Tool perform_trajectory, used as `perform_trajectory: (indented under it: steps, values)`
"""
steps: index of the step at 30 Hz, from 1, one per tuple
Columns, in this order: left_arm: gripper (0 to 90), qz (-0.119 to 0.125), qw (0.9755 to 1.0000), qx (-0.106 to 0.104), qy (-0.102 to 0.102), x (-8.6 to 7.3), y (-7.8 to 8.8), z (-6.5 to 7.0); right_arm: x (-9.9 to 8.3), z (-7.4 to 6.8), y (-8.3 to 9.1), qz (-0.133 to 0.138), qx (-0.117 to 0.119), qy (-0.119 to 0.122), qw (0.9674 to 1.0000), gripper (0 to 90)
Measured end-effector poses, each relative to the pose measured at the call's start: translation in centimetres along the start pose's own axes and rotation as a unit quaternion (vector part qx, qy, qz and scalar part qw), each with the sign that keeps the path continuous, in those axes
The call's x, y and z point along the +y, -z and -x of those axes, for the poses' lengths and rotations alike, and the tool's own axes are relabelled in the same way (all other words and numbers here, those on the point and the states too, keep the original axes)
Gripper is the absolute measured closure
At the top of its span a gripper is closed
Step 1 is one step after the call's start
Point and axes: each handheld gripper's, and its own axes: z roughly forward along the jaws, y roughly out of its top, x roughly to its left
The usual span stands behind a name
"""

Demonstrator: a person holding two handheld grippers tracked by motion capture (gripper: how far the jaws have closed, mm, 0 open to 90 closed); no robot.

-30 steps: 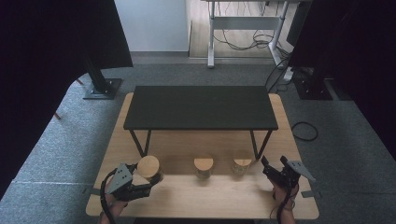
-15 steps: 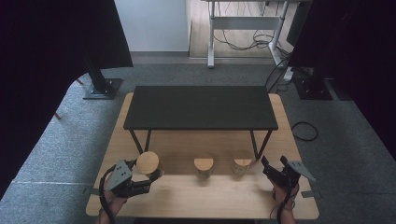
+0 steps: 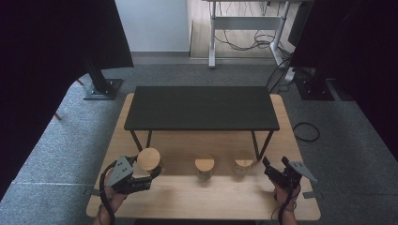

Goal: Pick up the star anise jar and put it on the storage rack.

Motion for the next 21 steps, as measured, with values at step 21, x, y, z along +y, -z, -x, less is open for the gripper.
perform_trajectory:
  steps: [21]
  values:
    - [25.3, 0.014, 0.9998, 0.011, 0.003, 2.0, -0.3, -0.3, 0.0, 0.0, 0.0, 0.0, 0.001, 0.0, 1.0, 12.2]
